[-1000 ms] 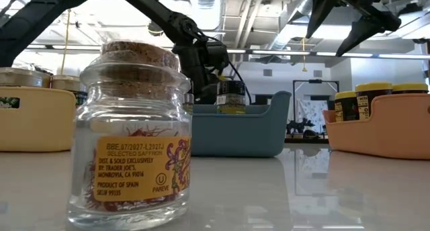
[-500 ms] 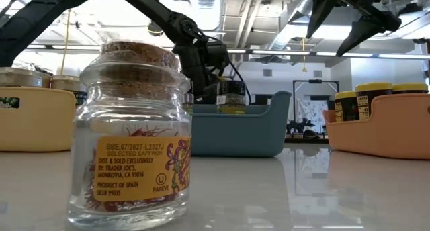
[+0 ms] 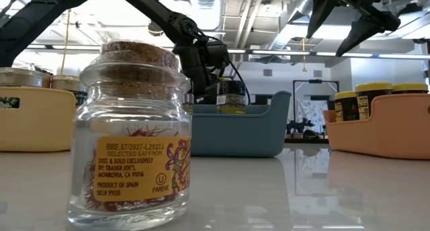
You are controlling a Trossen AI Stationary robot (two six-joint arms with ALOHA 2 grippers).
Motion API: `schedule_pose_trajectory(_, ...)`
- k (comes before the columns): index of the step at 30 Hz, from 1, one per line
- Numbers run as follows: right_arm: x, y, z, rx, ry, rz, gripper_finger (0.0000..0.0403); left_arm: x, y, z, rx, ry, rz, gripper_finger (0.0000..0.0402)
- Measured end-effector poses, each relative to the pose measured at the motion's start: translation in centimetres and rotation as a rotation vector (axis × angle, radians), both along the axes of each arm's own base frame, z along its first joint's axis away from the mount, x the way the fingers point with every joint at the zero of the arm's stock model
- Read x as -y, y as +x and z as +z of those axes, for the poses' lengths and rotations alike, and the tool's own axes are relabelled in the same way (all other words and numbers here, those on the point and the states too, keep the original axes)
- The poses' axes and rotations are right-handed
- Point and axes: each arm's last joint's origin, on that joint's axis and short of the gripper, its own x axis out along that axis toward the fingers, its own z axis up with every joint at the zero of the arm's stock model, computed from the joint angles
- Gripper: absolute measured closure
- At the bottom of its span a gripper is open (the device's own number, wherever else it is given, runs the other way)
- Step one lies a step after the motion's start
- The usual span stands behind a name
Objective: Sort spices by type
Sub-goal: Put the brown seasoning bottle into the green bin, then put the yellow seasoning bottle into the orange bin
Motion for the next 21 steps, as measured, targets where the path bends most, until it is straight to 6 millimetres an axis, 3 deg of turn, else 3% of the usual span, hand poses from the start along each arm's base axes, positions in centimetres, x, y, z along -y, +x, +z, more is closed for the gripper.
schedule_pose_trajectory(7,0.0,0.0,0.0,-0.002,-0.003,0.005,0.0023,0.0,0.0,0.0,-0.001,0.003,0.002,0.0154)
schedule_pose_trajectory(13,0.0,0.0,0.0,-0.002,-0.004,0.007,0.0023,0.0,-0.2,0.4,0.003,-0.001,0.014,0.0137)
schedule_pose_trajectory(21,0.0,0.0,0.0,-0.003,-0.007,0.013,0.0023,-0.1,-1.7,4.6,0.095,0.044,0.038,0.0137)
